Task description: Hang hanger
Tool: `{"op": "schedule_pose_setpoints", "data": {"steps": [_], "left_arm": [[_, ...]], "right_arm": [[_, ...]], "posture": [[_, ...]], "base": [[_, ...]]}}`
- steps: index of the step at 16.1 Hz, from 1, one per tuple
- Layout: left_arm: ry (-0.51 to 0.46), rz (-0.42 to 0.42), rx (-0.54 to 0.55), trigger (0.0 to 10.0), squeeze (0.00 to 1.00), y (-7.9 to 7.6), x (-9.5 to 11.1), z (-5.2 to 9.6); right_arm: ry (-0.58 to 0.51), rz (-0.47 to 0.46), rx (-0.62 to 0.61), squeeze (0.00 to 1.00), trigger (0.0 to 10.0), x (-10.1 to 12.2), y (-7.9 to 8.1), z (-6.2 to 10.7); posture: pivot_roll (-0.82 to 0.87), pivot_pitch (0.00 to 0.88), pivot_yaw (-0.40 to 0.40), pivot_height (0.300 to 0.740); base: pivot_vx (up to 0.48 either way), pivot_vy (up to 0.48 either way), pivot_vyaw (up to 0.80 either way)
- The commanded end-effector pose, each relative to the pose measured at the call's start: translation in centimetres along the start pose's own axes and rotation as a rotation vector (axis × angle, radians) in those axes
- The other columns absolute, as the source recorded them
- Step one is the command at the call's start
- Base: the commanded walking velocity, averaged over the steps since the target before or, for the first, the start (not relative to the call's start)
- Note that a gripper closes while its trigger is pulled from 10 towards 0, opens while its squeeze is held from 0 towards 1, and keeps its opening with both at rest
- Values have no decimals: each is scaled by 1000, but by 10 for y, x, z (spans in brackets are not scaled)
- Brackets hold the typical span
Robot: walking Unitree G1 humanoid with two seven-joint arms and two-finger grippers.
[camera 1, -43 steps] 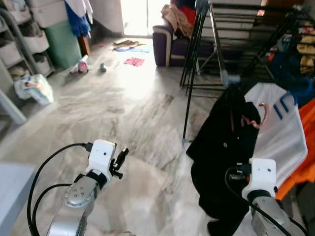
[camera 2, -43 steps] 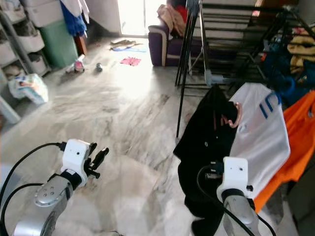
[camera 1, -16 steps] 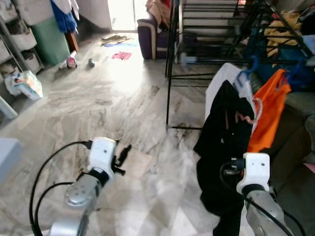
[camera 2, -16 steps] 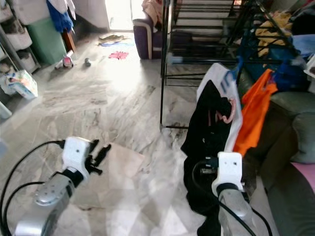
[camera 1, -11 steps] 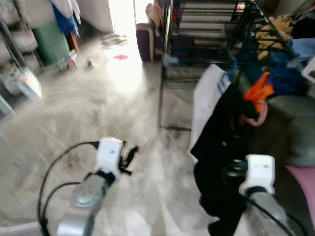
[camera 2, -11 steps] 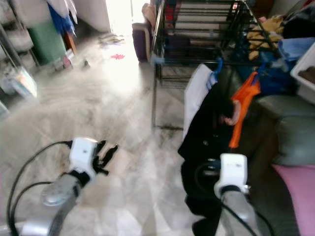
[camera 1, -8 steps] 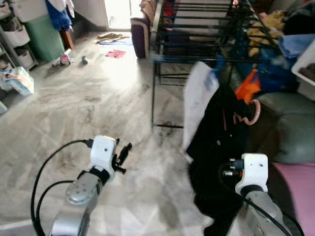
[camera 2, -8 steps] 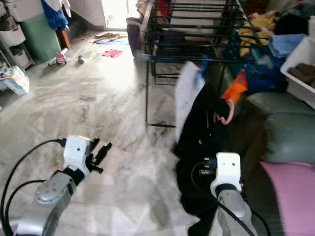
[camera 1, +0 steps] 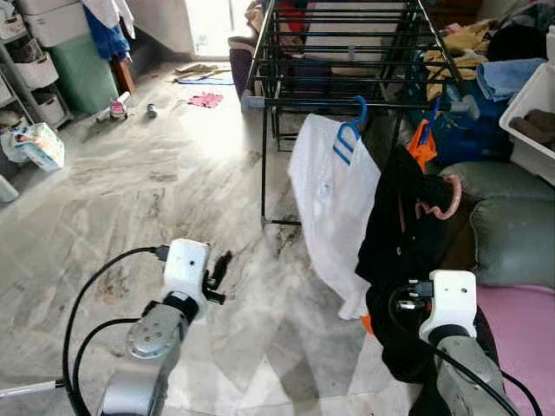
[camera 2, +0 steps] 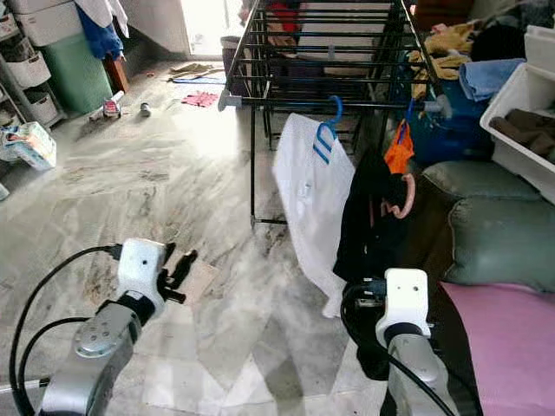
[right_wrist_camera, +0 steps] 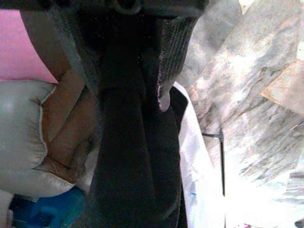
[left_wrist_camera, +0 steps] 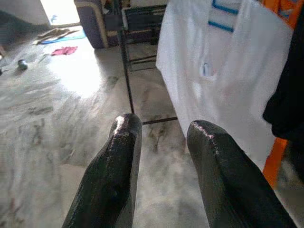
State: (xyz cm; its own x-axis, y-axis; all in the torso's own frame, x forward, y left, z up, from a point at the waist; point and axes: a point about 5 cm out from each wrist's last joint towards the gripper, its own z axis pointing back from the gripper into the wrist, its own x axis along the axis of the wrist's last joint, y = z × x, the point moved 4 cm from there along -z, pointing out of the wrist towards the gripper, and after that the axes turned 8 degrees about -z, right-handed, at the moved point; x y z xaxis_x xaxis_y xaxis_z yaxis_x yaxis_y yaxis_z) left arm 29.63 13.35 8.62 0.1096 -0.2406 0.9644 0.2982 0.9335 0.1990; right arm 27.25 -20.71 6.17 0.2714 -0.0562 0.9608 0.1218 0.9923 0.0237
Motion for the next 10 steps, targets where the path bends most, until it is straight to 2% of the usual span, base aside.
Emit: {"op": "schedule_pose_setpoints", "data": {"steps": [1, 10], "left_arm": [[-5, -16, 11, 10000, 0, 1, 3, -2], [2, -29, 39, 10000, 0, 2, 3, -8]], "right_arm": [[-64, 17, 41, 0, 10000, 17, 8, -3], [-92, 8, 58, 0, 10000, 26, 10, -5]], "posture": [[-56, 22, 12, 740], [-73, 25, 26, 740]], "base": [[0, 0, 619], [0, 0, 800]]}}
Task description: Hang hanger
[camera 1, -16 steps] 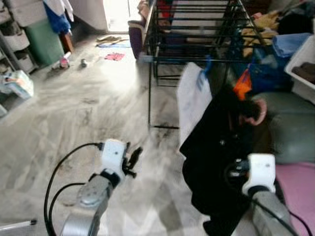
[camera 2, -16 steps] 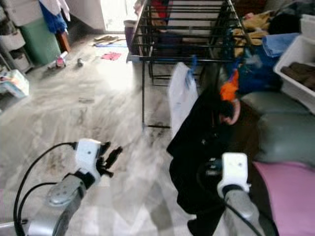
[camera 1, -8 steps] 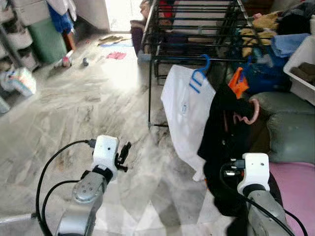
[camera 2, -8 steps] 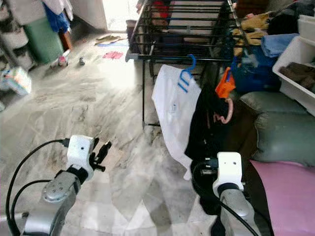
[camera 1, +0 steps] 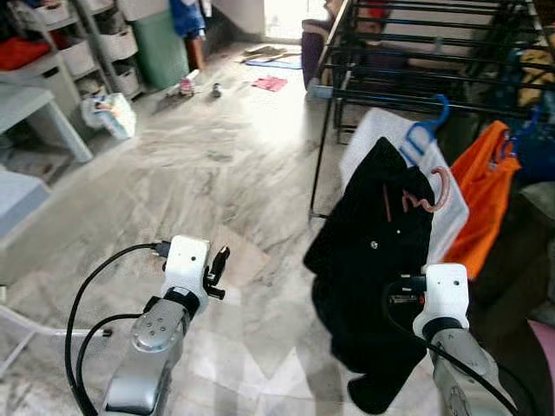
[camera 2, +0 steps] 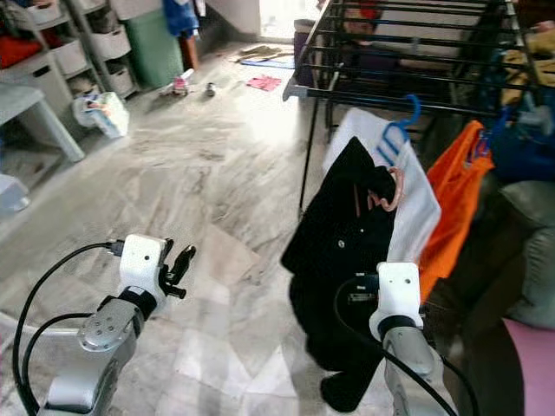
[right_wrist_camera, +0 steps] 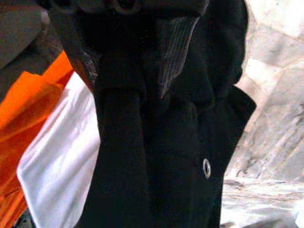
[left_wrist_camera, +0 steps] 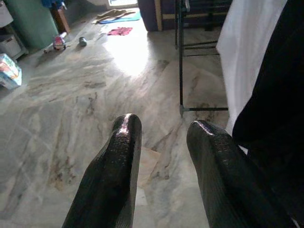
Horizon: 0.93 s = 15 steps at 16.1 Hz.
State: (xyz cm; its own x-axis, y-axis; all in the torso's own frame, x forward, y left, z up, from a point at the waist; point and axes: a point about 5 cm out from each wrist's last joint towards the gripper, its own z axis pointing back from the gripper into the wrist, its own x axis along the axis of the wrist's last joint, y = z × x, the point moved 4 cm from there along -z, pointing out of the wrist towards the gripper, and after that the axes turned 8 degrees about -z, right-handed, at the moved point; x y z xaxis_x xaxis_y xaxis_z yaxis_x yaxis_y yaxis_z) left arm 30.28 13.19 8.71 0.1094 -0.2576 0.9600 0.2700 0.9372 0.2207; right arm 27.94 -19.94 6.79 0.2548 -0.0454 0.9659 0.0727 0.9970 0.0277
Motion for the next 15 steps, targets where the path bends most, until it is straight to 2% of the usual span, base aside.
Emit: {"op": "schedule_pose_setpoints", "data": {"steps": [1, 10, 13, 15], "left_arm": [[-5, -17, 11, 10000, 0, 1, 2, -2], [10, -54, 77, 10000, 0, 11, 0, -4], [12, -54, 75, 10000, 0, 10, -1, -4], [14, -51, 71, 10000, 0, 9, -1, -4]], "right_arm": [[-75, -3, 10, 0, 10000, 19, 2, -1], [-85, -26, 44, 0, 10000, 20, 10, -2], [-88, -30, 47, 0, 10000, 21, 10, -4], [-87, -31, 47, 0, 10000, 20, 10, -3]], "posture": [[-72, 24, 27, 740], [-64, 17, 29, 740], [-63, 7, 27, 740], [-64, 6, 27, 740]], "base": [[0, 0, 800], [0, 0, 773], [0, 0, 0], [-317, 0, 0]]}}
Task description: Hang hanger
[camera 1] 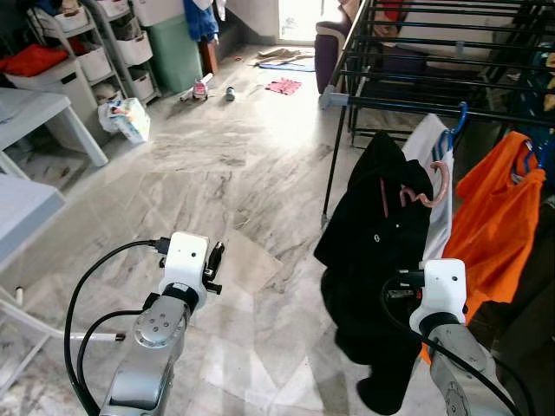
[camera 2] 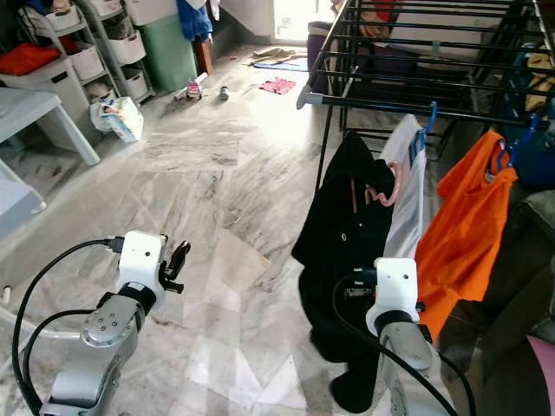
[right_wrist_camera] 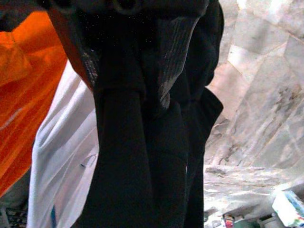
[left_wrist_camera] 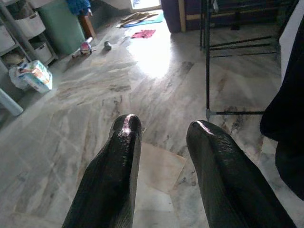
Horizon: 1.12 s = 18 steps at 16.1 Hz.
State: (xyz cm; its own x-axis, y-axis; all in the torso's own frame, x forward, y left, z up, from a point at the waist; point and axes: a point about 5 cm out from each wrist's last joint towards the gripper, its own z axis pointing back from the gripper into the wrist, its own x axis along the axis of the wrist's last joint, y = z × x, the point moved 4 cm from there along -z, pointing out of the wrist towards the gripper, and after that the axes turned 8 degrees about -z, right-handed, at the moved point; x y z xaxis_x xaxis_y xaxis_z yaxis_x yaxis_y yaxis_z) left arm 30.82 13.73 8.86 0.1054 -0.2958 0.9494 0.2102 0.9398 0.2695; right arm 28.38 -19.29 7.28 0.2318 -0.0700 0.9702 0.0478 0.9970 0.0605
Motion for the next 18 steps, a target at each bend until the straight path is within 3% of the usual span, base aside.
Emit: {"op": "schedule_pose_setpoints", "data": {"steps": [1, 15, 18], "left_arm": [[9, -11, 3, 10000, 0, 1, -2, -1], [11, -5, 3, 10000, 0, 0, -1, -6], [7, -3, 7, 10000, 0, 1, -2, -6]], "right_arm": [[-62, -6, 24, 0, 10000, 14, 7, 0], [-69, -29, 8, 0, 10000, 14, 6, -2], [-69, -30, 5, 0, 10000, 13, 5, -2]], "posture": [[-67, 9, 25, 740], [-70, 5, 32, 740], [-70, 3, 33, 740]], "base": [[-319, 0, 0], [-301, 0, 0], [-82, 0, 0]]}}
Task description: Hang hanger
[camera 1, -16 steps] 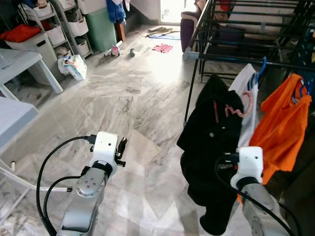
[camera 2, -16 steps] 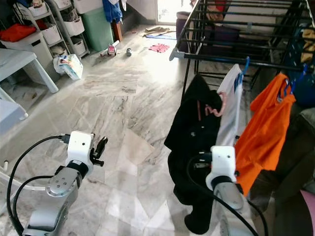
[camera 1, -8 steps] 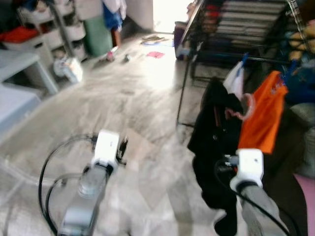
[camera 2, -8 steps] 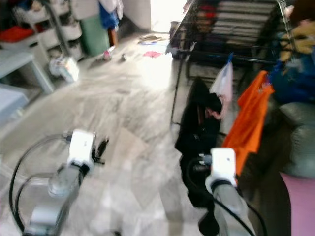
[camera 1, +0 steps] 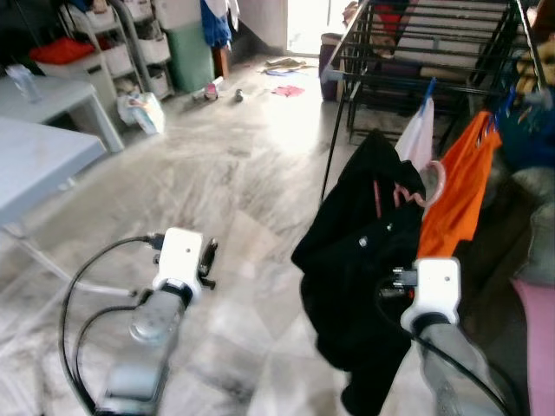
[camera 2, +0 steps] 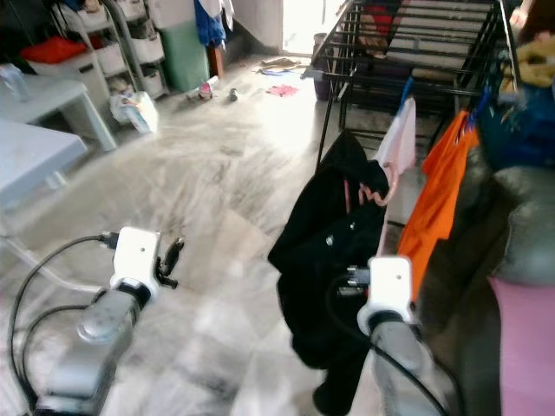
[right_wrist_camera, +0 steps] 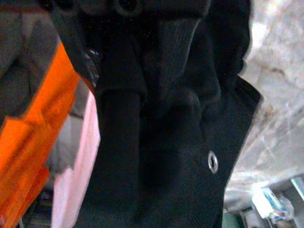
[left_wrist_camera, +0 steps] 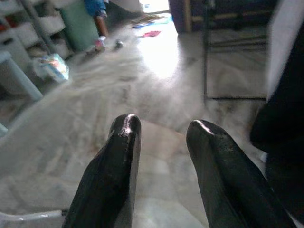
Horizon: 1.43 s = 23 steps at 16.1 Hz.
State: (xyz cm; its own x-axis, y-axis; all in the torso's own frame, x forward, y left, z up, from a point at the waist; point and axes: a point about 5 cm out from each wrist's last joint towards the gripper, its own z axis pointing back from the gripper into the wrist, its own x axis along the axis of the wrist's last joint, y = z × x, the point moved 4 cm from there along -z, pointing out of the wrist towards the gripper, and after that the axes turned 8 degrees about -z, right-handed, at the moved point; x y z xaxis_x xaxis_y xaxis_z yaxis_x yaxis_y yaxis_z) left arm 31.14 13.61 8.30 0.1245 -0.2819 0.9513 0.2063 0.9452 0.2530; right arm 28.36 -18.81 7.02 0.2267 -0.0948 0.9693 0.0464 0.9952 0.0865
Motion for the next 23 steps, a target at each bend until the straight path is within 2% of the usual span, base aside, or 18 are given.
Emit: {"op": "schedule_pose_setpoints", "data": {"steps": [1, 4, 10, 11, 13, 20, 23], "left_arm": [[-8, -10, 12, 10000, 0, 4, 3, -1], [-8, 8, 18, 10000, 0, 3, 5, -3], [-18, 9, 22, 10000, 0, 6, 7, -5], [-16, 3, 20, 10000, 0, 4, 6, -6], [-29, -14, -40, 10000, 0, -9, 6, -5], [-33, -15, -66, 10000, 0, -14, 8, -8], [-37, -10, -114, 10000, 0, -23, 11, -8]], "right_arm": [[-65, -5, -1, 0, 10000, 16, 1, -1], [-74, 16, 22, 0, 10000, 18, 5, -3], [-91, 21, 33, 0, 10000, 25, 4, -10], [-90, 17, 43, 0, 10000, 24, 8, -11], [-91, 35, 115, 0, 10000, 24, 22, -8], [-93, 40, 169, 0, 10000, 29, 29, -10], [-84, 37, 190, 0, 10000, 27, 33, -8]], "posture": [[-69, 1, 32, 740], [-68, 6, 28, 740], [-63, 0, 27, 740], [-65, 0, 28, 740], [-71, 0, 28, 740], [-80, 0, 27, 740], [-79, 0, 23, 740]], "base": [[0, 0, 0], [0, 0, 194], [0, 0, 800], [0, 0, 800], [0, 0, 800], [0, 0, 800], [0, 0, 800]]}}
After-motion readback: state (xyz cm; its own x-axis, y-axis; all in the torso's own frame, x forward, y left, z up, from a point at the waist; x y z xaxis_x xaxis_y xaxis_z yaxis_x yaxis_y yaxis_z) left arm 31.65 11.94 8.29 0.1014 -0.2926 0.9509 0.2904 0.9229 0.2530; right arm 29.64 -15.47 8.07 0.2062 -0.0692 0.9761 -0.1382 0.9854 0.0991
